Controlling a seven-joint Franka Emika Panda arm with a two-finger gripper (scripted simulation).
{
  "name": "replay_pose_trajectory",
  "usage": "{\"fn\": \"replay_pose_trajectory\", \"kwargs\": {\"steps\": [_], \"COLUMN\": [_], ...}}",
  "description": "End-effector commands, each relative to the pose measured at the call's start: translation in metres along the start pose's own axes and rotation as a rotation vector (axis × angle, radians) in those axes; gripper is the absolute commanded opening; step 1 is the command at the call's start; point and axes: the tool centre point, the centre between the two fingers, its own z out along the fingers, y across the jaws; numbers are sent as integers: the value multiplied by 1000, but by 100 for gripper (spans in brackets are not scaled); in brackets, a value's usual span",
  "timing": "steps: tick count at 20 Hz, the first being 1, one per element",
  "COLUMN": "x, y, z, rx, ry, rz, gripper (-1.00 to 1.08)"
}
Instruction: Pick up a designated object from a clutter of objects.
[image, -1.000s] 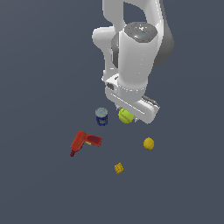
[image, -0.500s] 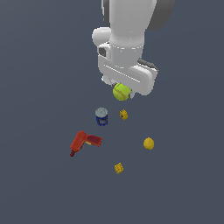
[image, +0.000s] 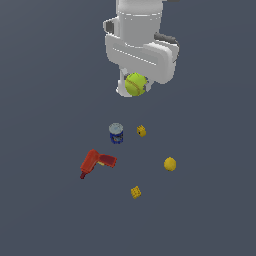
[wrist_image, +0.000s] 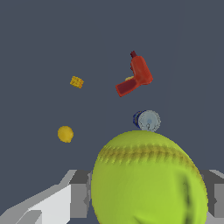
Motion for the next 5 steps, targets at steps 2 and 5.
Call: {"fn": "replay_pose_trajectory", "kwargs": {"steps": [2,5], "x": [-2,-2], "y": [4,4], "z": [-10,-12], "rx": [0,0], "ry": [0,0], "rz": [-1,-1], "gripper": [-100,-100]}}
